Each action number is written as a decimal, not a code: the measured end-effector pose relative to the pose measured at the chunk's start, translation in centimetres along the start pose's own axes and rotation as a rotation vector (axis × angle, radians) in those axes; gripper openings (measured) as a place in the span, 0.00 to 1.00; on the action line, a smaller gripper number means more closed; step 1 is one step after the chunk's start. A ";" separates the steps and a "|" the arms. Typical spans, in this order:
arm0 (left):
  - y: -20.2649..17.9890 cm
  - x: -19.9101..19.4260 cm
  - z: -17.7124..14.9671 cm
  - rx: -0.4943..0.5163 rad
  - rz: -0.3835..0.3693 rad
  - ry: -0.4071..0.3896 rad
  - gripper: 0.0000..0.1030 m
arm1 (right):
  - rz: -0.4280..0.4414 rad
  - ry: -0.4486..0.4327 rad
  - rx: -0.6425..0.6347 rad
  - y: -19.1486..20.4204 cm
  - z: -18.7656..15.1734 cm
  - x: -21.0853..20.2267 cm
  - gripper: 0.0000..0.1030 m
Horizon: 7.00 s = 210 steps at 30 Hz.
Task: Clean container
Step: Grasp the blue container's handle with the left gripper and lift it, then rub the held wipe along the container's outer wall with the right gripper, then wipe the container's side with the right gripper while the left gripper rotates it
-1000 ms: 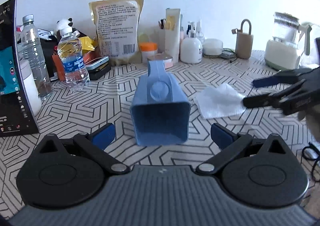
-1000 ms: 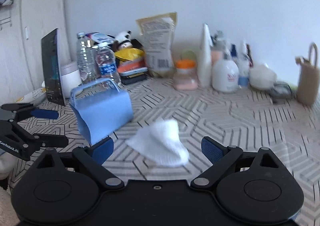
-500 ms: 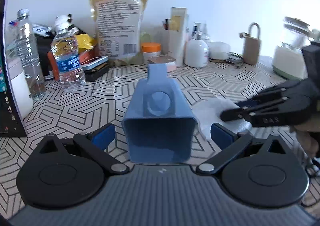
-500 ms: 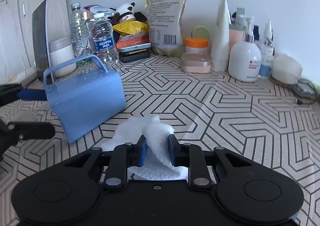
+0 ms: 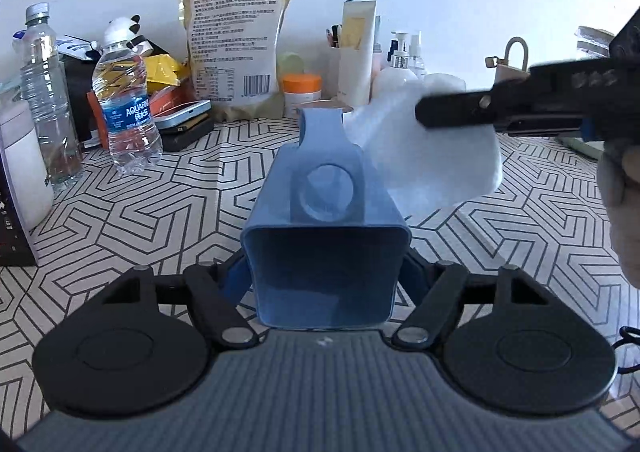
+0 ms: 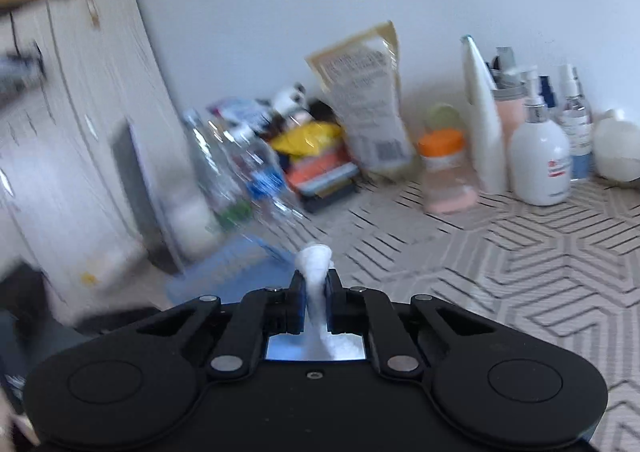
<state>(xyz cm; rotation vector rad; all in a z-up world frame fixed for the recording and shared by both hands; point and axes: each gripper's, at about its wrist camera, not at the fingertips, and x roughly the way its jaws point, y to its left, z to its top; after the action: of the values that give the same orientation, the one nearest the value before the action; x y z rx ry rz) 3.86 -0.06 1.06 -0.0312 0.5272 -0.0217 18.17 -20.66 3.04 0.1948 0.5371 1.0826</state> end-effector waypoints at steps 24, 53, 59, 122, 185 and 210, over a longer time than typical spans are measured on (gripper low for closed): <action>-0.8 0.0 -0.3 0.032 -0.063 0.018 0.71 | 0.252 0.076 0.079 0.6 -2.0 2.0 0.10; -1.1 -0.1 -0.3 0.029 -0.062 0.019 0.71 | 0.240 0.077 0.051 0.8 -2.0 2.2 0.05; -1.1 -0.1 -0.3 0.028 -0.062 0.018 0.71 | 0.230 0.074 0.036 0.9 -2.0 2.2 0.05; -0.6 0.0 -0.3 0.030 -0.063 0.019 0.71 | 0.226 0.066 0.072 0.2 -2.2 1.9 0.04; -0.7 0.0 -0.5 0.033 -0.063 0.020 0.72 | 0.351 0.110 0.278 -2.2 -3.0 2.0 0.03; 0.2 0.4 -0.4 0.014 -0.080 0.022 0.72 | 0.262 0.127 0.295 -3.4 -3.6 1.2 0.04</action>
<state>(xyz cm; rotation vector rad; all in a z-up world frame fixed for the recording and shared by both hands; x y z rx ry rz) 3.97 0.13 0.49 -0.0388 0.5475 -0.1042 19.43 -21.55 -1.84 0.4671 0.8023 1.2725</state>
